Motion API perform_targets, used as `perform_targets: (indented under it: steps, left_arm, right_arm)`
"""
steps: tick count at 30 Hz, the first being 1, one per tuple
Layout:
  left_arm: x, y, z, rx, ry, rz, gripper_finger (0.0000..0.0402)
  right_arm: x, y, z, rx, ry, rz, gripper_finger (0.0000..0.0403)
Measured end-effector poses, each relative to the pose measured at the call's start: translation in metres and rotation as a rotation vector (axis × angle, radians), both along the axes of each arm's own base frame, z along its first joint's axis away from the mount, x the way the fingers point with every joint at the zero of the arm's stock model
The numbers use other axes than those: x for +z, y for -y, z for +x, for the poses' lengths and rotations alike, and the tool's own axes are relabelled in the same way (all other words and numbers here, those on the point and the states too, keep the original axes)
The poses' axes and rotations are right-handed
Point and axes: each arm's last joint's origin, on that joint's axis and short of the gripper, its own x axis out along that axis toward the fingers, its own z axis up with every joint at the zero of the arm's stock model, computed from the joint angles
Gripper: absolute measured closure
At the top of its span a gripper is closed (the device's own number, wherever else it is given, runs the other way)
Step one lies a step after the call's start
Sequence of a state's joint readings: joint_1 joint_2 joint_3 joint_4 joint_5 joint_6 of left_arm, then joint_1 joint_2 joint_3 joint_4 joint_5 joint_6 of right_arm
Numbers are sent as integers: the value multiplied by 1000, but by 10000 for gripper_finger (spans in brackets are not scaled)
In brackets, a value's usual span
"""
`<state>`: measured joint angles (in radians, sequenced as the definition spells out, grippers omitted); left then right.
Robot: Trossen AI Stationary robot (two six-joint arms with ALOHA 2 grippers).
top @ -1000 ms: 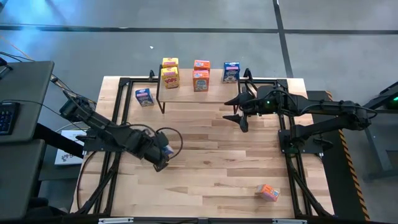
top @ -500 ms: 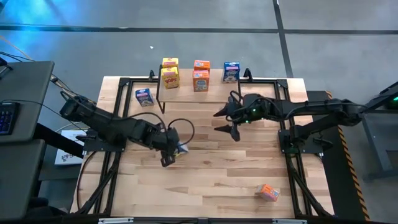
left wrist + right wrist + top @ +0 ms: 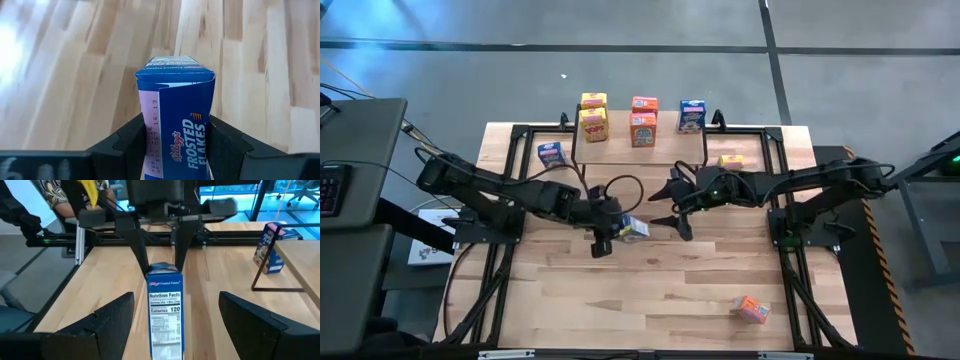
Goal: Stack cereal on shelf
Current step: Put the bottom blue cereal box on the shelf aligned with the other blue cereal box
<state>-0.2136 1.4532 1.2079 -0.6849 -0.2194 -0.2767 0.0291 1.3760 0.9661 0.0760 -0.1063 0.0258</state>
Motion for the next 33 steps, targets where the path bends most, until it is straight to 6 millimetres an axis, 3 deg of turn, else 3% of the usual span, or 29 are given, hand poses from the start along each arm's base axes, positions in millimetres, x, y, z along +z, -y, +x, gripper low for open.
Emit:
perform_targets:
  steps: [9, 33]
  left_arm:
    - [9, 1, 10, -81, 128, 48, 239]
    - [16, -10, 19, -61, 225, 60, 239]
  right_arm:
    - [-12, -1, 13, 4, 2, 25, 119]
    - [-15, -2, 13, -3, -32, 53, 119]
